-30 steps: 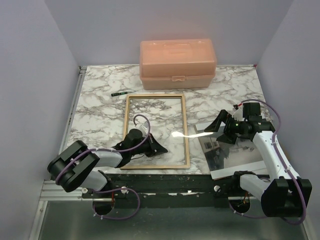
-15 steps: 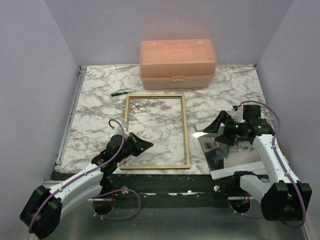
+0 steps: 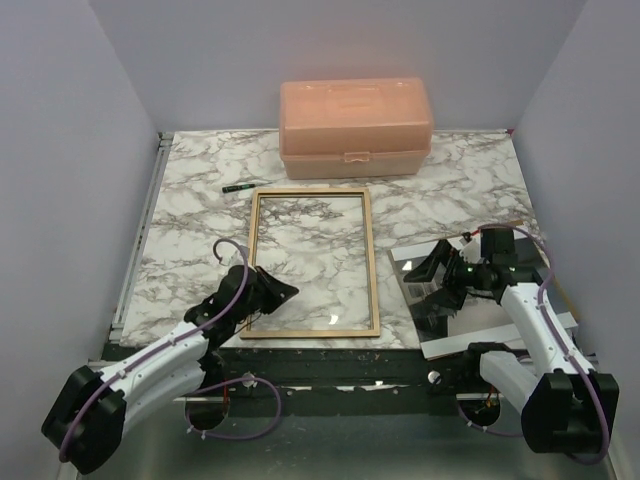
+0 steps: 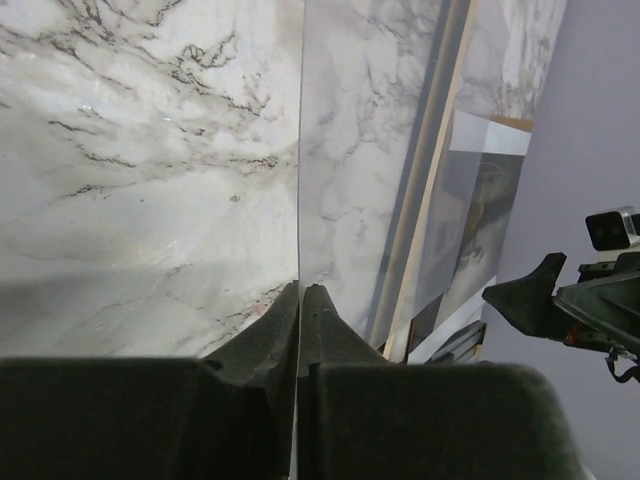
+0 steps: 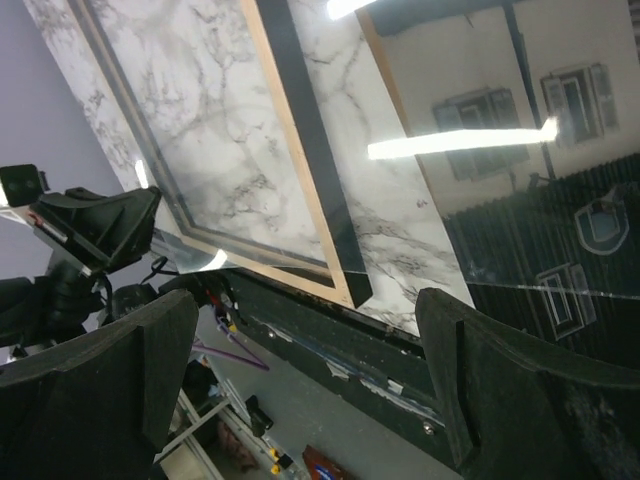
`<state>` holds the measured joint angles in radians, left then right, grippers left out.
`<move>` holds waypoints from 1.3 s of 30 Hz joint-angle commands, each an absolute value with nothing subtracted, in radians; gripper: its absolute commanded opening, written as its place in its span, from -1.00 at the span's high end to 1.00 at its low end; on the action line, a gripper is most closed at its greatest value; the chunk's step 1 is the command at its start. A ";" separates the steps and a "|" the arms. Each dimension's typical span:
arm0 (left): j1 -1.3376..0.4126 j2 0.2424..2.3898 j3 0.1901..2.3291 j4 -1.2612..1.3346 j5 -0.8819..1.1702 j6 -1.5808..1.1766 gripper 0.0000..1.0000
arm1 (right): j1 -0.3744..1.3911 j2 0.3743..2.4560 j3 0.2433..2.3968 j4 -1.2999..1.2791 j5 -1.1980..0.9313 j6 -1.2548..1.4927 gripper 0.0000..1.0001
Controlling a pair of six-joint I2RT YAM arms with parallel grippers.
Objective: Put the photo into the frame
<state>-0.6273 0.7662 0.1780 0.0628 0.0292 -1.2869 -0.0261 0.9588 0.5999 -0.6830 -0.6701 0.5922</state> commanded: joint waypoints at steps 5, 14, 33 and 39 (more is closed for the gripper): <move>-0.621 0.940 0.301 0.057 0.079 -1.223 0.14 | -0.026 0.961 0.511 -0.680 -0.695 0.601 -1.00; -0.621 1.004 0.315 0.031 0.107 -1.175 -0.54 | -0.017 0.932 0.421 -0.685 -0.705 0.603 -1.00; -0.610 1.078 0.309 0.044 0.168 -1.119 -0.54 | 0.000 0.933 0.312 -0.453 -0.650 0.760 -1.00; -0.611 1.002 0.326 -0.030 0.175 -1.066 -0.54 | 0.000 1.072 0.402 -0.359 -0.627 0.763 -1.00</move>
<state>-0.6144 1.0542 0.3157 0.0376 0.1520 -1.1221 -0.0048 0.9962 0.3454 -0.4740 -0.6827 0.7563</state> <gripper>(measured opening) 0.769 0.998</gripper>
